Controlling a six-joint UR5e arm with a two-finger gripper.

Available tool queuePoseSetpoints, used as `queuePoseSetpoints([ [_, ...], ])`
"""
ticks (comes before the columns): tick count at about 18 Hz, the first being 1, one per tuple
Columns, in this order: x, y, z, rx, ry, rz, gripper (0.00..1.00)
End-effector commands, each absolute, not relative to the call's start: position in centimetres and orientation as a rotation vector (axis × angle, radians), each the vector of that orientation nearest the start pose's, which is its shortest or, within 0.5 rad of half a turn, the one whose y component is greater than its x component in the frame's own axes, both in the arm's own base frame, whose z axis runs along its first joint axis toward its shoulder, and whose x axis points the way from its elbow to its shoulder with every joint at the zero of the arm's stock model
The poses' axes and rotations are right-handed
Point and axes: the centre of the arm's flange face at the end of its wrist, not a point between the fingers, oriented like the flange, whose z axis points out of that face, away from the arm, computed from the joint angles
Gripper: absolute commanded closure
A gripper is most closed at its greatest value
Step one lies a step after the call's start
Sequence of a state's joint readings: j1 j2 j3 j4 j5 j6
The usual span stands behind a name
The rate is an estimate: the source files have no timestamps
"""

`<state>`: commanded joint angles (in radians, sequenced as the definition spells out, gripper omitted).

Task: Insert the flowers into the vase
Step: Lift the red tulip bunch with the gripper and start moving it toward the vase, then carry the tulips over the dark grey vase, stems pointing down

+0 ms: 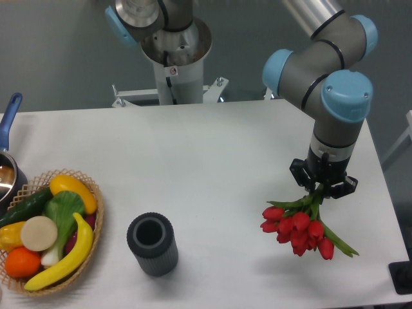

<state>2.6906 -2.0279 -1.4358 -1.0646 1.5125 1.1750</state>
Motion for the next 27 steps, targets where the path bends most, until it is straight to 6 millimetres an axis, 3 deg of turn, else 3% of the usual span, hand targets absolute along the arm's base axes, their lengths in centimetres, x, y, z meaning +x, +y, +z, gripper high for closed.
queuePoseSetpoints([
  [7, -54.8, 42.7, 34.6, -2.958, 0.085, 0.225, 1.00],
  [12, -54.4, 45.2, 35.7, -2.729, 0.036, 0.153, 1.00],
  [18, -52.8, 49.1, 37.1, -2.329, -0.072, -0.180, 1.00],
  [23, -52.4, 50.6, 40.4, -2.150, -0.021, -0.203, 1.00],
  [27, -50.4, 52.8, 41.1, -2.104, 0.023, -0.229, 1.00],
])
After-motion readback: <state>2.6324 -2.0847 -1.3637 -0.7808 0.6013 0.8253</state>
